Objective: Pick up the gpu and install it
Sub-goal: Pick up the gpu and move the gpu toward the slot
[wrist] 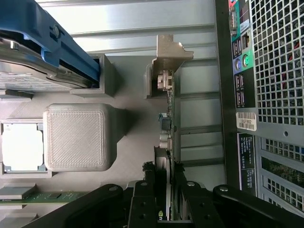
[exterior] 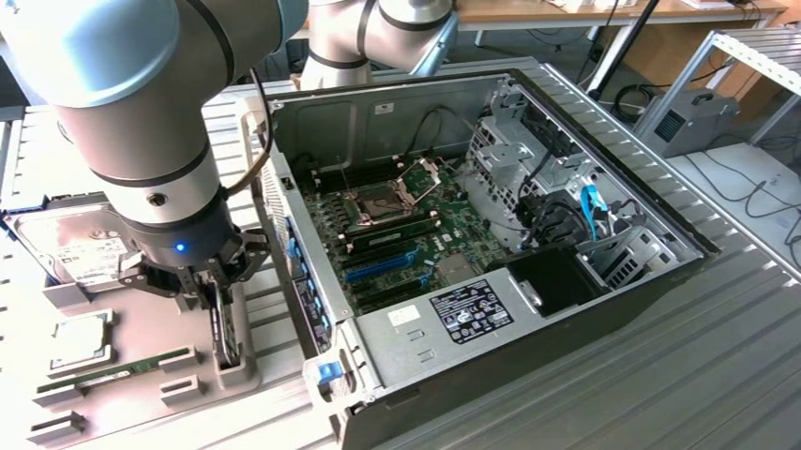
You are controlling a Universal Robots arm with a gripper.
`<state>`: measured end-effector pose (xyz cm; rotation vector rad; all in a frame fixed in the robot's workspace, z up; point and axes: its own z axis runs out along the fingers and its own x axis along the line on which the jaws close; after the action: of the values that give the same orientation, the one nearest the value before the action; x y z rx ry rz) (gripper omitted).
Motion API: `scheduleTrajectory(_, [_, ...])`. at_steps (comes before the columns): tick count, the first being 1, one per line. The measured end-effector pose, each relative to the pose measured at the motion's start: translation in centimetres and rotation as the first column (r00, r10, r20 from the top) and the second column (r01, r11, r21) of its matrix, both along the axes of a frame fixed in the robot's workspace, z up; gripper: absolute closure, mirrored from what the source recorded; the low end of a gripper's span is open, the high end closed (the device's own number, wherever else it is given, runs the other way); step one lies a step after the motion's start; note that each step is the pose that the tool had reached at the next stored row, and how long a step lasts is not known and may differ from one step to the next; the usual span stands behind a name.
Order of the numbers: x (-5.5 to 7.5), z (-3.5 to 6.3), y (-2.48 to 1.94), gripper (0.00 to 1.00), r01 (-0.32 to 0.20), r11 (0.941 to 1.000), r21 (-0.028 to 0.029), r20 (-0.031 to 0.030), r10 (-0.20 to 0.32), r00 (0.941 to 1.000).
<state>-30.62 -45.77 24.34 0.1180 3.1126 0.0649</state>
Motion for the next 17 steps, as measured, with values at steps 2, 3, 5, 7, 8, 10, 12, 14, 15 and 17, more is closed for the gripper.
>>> scheduleTrajectory(2, [0.0, 0.0, 0.0, 0.74, 0.0, 1.0, 0.0001, 0.0, 0.0, 1.0])
scheduleTrajectory(3, [0.0, 0.0, 0.0, 0.74, 0.0, 1.0, 0.0001, 0.0, 0.0, 1.0])
scheduleTrajectory(5, [0.0, 0.0, 0.0, 0.74, 0.0, 1.0, 0.0, 0.0, 0.0, 1.0])
scheduleTrajectory(7, [0.0, -0.01, 0.0, 0.74, 0.0, 1.0, -0.0007, 0.0001, 0.0, 1.0])
scheduleTrajectory(8, [0.0, -0.01, 0.01, 0.74, 0.0, 1.0, -0.0011, 0.0001, 0.0, 1.0])
scheduleTrajectory(10, [0.0, 0.01, 0.01, 0.74, 0.0, 1.0, -0.0014, 0.0001, 0.0, 1.0])
scheduleTrajectory(12, [0.0, 0.07, 0.02, 0.74, 0.0, 1.0, -0.0017, 0.0002, 0.0, 1.0])
scheduleTrajectory(14, [0.0, 0.14, 0.03, 0.74, 0.0, 1.0, -0.0017, 0.0001, 0.0, 1.0])
scheduleTrajectory(15, [0.0, 0.17, 0.04, 0.74, 0.0, 1.0, -0.0017, 0.0001, 0.0, 1.0])
scheduleTrajectory(17, [0.0, 0.21, 0.05, 0.74, 0.0, 1.0, -0.0017, 0.0002, 0.0, 1.0])
